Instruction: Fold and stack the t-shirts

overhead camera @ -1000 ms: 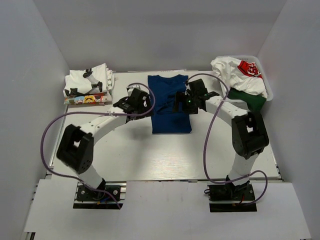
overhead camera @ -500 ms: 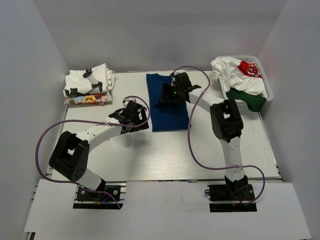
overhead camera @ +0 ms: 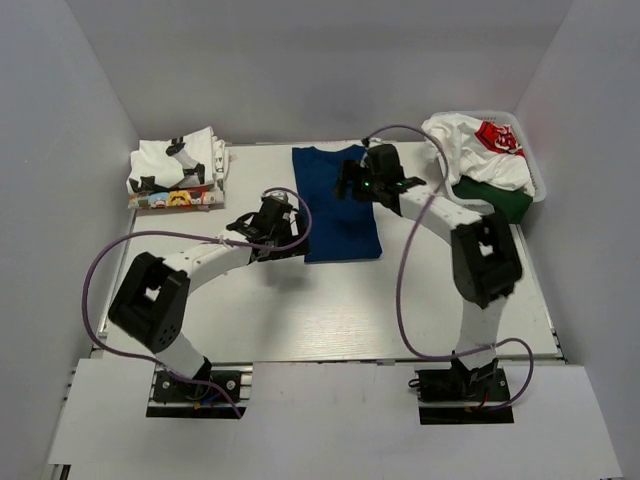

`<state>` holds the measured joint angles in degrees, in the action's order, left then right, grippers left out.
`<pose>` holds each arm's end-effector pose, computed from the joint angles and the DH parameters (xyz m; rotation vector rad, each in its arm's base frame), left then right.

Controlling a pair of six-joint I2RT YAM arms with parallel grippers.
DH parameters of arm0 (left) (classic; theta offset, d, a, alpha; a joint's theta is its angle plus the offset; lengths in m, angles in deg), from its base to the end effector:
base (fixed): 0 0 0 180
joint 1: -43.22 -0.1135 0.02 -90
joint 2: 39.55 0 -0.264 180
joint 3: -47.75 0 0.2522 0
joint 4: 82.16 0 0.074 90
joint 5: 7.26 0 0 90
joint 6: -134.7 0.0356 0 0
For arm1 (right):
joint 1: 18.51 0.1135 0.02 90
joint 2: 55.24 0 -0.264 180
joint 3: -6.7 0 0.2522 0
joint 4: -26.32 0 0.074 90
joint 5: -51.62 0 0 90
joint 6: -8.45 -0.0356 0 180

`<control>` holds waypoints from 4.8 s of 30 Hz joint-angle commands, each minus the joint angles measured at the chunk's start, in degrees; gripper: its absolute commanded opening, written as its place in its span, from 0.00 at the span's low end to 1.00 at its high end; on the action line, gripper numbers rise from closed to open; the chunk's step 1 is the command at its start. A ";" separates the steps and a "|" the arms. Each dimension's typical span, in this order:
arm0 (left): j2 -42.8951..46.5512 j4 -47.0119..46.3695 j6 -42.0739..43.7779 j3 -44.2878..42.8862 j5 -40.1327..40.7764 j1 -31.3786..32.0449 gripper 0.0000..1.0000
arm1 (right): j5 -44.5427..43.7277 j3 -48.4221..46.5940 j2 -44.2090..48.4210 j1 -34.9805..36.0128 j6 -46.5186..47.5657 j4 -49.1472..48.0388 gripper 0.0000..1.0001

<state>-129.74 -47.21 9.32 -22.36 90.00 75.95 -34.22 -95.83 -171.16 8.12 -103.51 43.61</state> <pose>0.2720 -0.1694 0.2013 -0.1099 2.5475 -0.3157 0.4234 0.2152 0.2367 -0.1326 2.1555 0.5773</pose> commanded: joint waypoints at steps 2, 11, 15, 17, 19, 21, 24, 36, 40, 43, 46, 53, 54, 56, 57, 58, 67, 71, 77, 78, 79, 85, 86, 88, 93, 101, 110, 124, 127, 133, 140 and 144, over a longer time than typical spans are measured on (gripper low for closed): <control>-3.67 -5.10 0.92 -2.61 -6.65 0.14 1.00 | -8.20 20.23 17.02 -1.41 -4.14 -1.60 0.90; -11.93 -7.04 1.45 -4.29 -11.49 0.67 0.87 | -8.65 37.15 29.78 -3.69 -3.19 2.99 0.90; -11.94 -8.71 2.06 -3.24 -12.63 0.67 0.73 | -5.49 38.67 27.95 -3.87 -0.29 0.52 0.90; -11.94 -8.71 2.59 -3.23 -12.63 0.67 0.59 | -2.60 38.76 26.89 -3.78 -0.02 -0.19 0.90; -11.94 -8.71 3.12 -3.23 -12.63 0.67 0.49 | -1.53 38.67 25.39 -3.87 0.16 -1.24 0.90; -11.94 -9.41 3.12 -2.62 -13.77 0.67 0.36 | -0.91 39.02 24.69 -3.96 0.24 -2.29 0.90; -12.55 -10.99 3.12 -2.00 -15.35 0.67 0.22 | -0.47 39.73 23.64 -3.87 0.77 -2.83 0.90; -13.78 -9.68 2.42 -2.53 -13.51 0.67 0.00 | 2.87 41.84 19.51 -3.69 1.74 -8.18 0.70; -11.85 -10.90 1.89 -0.61 -13.51 0.67 0.00 | 3.48 40.61 18.18 -3.61 1.13 -7.84 0.00; -8.70 -13.45 1.27 1.77 -14.91 0.67 0.00 | 3.92 42.19 21.43 -3.52 0.86 -6.43 0.00; -5.53 -13.98 0.49 3.62 -17.18 1.19 0.00 | 5.41 43.77 28.09 -3.25 0.77 -3.63 0.00; 9.31 -10.83 -2.59 9.68 -16.67 4.18 0.00 | 10.25 42.55 39.53 -2.90 -0.19 11.58 0.00; 11.16 -10.82 -2.59 10.91 -16.67 4.71 0.00 | 11.47 42.02 41.46 -2.90 -0.28 13.41 0.00; 16.70 -9.33 -3.73 11.45 -16.67 5.32 0.00 | 12.44 39.75 43.75 -2.81 -0.10 18.86 0.00; 18.28 -8.80 -3.74 11.45 -16.06 5.33 0.00 | 13.84 39.12 45.07 -2.73 -0.02 19.93 0.00; 21.00 -8.19 -4.34 11.45 -15.53 5.93 0.00 | 14.72 38.42 46.21 -2.81 0.16 21.68 0.00; 26.03 -6.34 -3.74 6.88 -11.76 6.56 0.00 | 13.51 29.28 48.95 -3.08 -0.80 26.09 0.00; 26.03 -6.86 -3.21 4.86 -7.28 6.56 0.00 | 14.20 26.20 46.75 -3.25 -2.30 24.35 0.00; 21.82 -4.76 -3.21 -0.58 2.03 5.77 0.00 | 12.27 18.47 40.25 -3.78 -2.92 22.85 0.00; 20.86 -4.75 -3.21 -1.38 3.44 5.77 0.00 | 12.62 18.02 37.98 -3.96 -3.00 21.88 0.00; 18.67 -3.80 -3.21 -3.47 4.33 5.77 0.00 | 13.41 16.98 37.26 -4.22 -3.27 21.35 0.00; 8.39 2.44 -4.34 -13.33 13.54 4.72 0.00 | 15.87 10.56 26.55 -5.80 -3.36 19.76 0.00; 7.24 2.45 -4.35 -14.56 14.17 4.71 0.00 | 16.22 9.07 25.58 -6.59 -3.71 19.76 0.00; 4.69 2.97 -4.35 -17.80 14.79 4.10 0.00 | 17.10 7.04 22.16 -7.21 -3.97 19.94 0.00; -4.10 4.38 -3.82 -24.40 14.01 0.59 0.00 | 18.51 3.09 16.18 -9.84 -5.20 18.53 0.00; -17.90 3.85 -2.77 -36.62 8.38 -4.95 0.00 | 23.00 -6.13 2.40 -13.27 -6.25 17.65 0.00; -35.29 2.98 2.23 -51.38 3.11 -9.70 0.84 | 21.50 -24.40 -14.33 -15.12 -6.61 17.65 0.25; -29.51 -3.18 12.43 -39.35 -11.40 -10.23 1.00 | 15.70 -11.26 -4.32 -14.07 0.95 15.01 0.90; -30.92 -3.17 13.75 -38.12 -13.24 -10.23 1.00 | 15.52 -5.73 -1.25 -14.15 1.39 13.70 0.90; -32.15 -1.42 16.56 -35.58 -12.19 -9.70 1.00 | 13.16 2.98 6.30 -14.50 2.97 13.17 0.90; -36.80 -1.94 16.04 -32.67 -14.65 -8.30 0.81 | 12.97 9.92 11.41 -15.37 2.88 12.73 0.90; -37.42 -1.94 17.53 -33.29 -17.45 -8.30 0.53 | 12.71 12.57 14.40 -14.42 2.97 12.20 0.90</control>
<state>-164.49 -52.04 25.47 -56.24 76.08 67.34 -21.06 -84.79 -160.28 -6.28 -101.83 57.66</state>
